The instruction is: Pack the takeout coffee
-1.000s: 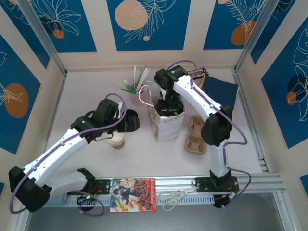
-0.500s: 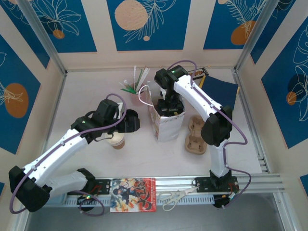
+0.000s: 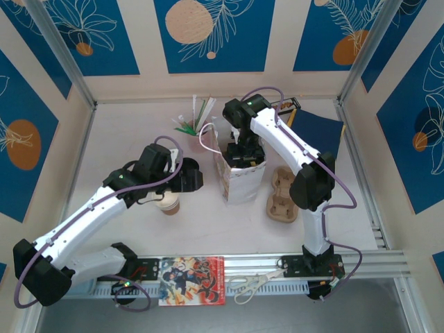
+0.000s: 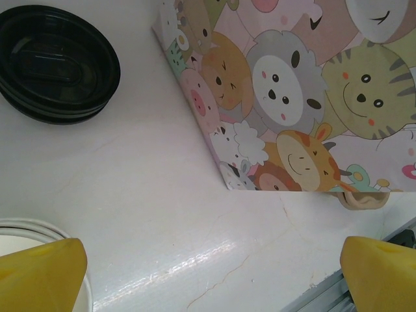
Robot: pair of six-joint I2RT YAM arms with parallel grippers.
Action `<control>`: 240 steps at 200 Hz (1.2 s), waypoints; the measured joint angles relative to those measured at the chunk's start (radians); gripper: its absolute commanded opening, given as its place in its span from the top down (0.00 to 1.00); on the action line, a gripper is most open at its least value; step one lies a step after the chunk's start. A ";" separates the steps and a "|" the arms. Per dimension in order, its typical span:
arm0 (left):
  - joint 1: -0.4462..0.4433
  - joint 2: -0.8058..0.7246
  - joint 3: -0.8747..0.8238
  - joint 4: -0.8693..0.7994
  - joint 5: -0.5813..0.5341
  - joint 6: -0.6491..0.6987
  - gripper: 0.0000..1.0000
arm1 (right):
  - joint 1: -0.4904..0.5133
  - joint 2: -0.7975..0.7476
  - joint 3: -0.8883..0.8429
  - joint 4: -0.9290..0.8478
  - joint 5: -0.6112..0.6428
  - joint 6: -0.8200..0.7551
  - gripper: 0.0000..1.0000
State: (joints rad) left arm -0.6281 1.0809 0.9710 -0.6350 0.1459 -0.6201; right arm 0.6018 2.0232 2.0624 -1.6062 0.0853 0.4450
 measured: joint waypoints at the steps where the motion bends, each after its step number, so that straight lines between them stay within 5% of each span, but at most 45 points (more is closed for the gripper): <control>1: 0.000 0.000 0.000 0.000 0.000 0.000 0.00 | 0.000 0.000 0.000 0.000 0.000 0.000 0.36; 240: 0.000 -0.001 0.000 0.000 0.004 0.000 0.00 | -0.033 0.000 0.000 0.016 -0.009 -0.007 0.36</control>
State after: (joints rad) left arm -0.6281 1.0801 0.9710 -0.6350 0.1497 -0.6201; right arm 0.5690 2.0235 2.0624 -1.5898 0.0765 0.4377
